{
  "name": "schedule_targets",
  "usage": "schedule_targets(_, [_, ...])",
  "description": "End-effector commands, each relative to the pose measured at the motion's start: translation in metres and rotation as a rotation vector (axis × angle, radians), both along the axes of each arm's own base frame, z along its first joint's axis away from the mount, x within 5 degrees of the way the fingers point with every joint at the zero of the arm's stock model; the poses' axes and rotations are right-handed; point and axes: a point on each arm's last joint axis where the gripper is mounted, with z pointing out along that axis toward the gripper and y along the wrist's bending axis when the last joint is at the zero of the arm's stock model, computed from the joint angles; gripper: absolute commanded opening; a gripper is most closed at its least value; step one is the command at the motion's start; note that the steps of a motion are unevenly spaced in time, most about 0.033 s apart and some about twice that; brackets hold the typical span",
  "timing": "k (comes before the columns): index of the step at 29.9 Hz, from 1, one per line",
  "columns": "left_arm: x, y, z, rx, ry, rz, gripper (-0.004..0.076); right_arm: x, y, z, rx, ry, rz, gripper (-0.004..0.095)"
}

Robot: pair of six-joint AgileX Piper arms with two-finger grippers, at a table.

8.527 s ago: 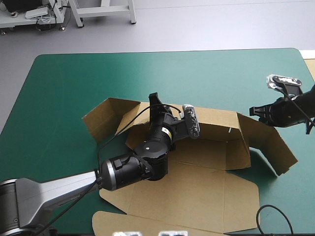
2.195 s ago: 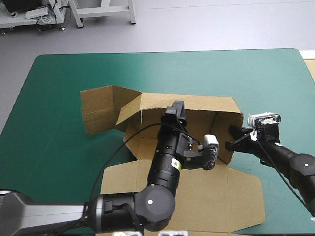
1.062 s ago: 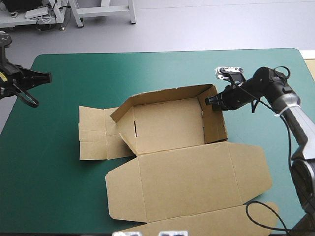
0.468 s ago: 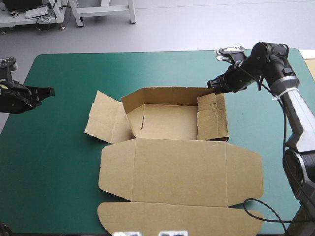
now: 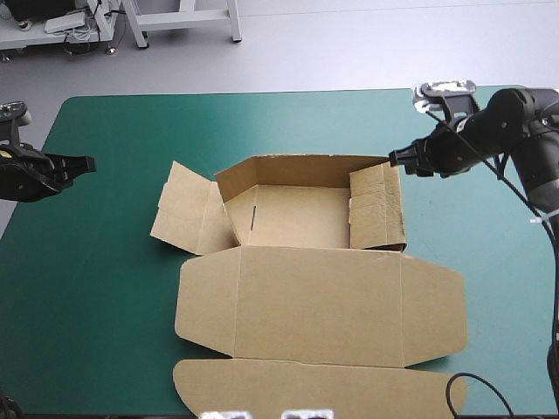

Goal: Fold the box

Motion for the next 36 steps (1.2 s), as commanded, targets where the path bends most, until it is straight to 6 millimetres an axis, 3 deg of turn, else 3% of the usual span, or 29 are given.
schedule_targets(1, [-0.006, -0.004, 0.015, -0.009, -0.091, -0.007, 0.0006, -0.010, -0.001, -0.011, 0.013, 0.024, -0.006, 0.0364])
schedule_targets(20, [-0.004, -0.012, 0.019, -0.072, -0.139, -0.073, 0.0006, 0.056, 0.015, -0.124, 0.072, 0.265, 0.016, 0.0338])
schedule_targets(22, [-0.003, -0.013, 0.020, -0.059, -0.150, -0.098, 0.0006, 0.061, 0.019, -0.136, 0.103, 0.297, 0.033, 0.0228])
schedule_targets(24, [0.000, -0.012, 0.019, -0.037, -0.163, -0.107, 0.0006, 0.063, 0.023, -0.141, 0.128, 0.317, 0.050, 0.0049])
schedule_targets(25, [0.002, -0.011, 0.018, -0.034, -0.165, -0.105, 0.0006, 0.063, 0.024, -0.141, 0.141, 0.318, 0.049, -0.0018])
schedule_targets(30, [0.023, 0.009, 0.002, -0.053, -0.126, -0.058, 0.0006, 0.058, 0.026, -0.122, 0.212, 0.294, 0.052, -0.0013])
schedule_targets(36, [0.039, 0.050, -0.020, -0.262, -0.097, -0.052, 0.0006, 0.041, 0.017, -0.063, 0.265, 0.155, 0.066, -0.0013])
